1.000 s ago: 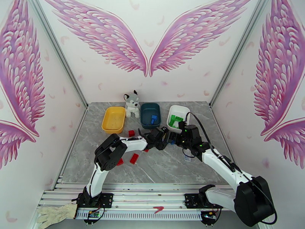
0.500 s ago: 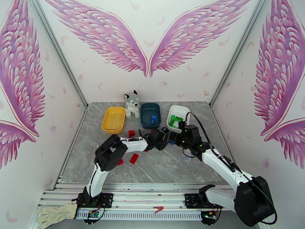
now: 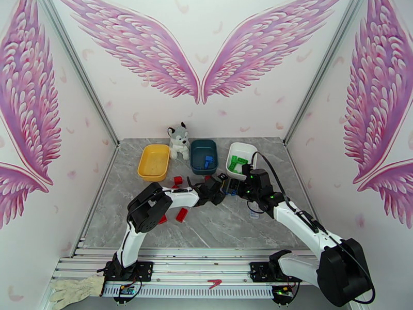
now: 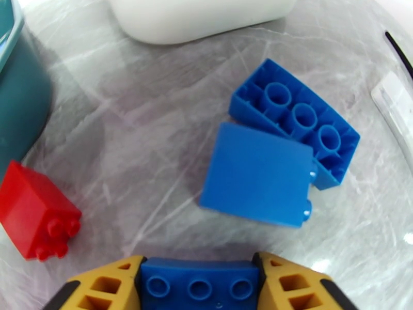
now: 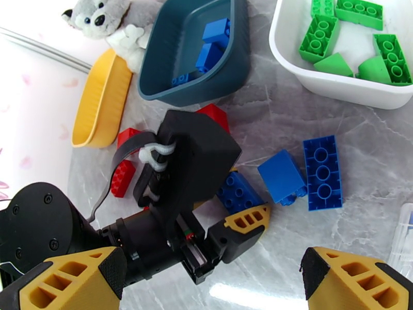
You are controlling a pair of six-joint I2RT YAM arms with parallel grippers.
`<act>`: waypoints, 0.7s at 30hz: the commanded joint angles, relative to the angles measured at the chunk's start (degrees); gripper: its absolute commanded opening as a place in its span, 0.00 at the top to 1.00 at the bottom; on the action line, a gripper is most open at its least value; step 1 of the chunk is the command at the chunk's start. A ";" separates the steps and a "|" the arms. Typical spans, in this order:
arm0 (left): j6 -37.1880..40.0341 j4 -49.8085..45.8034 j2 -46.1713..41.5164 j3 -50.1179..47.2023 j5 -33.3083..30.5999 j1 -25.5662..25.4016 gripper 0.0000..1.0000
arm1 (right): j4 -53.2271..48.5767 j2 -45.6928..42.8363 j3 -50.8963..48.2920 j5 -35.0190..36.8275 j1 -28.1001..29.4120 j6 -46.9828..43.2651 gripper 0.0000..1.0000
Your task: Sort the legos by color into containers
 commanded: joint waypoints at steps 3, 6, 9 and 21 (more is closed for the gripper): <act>-0.35 -3.31 -2.66 -3.39 1.43 -0.19 0.67 | -1.15 -0.96 1.05 1.62 -0.24 0.03 0.04; -1.14 -2.34 -5.18 -5.37 1.43 -0.01 0.68 | -1.50 -1.48 1.05 2.14 -0.22 0.14 0.04; -2.69 -0.17 -8.84 -8.38 1.52 0.87 0.70 | -1.55 -2.53 0.91 2.27 -0.24 0.19 0.04; -7.39 0.01 -13.21 -1.89 -3.68 8.97 0.72 | -0.85 -3.72 0.32 1.42 -0.22 0.39 0.04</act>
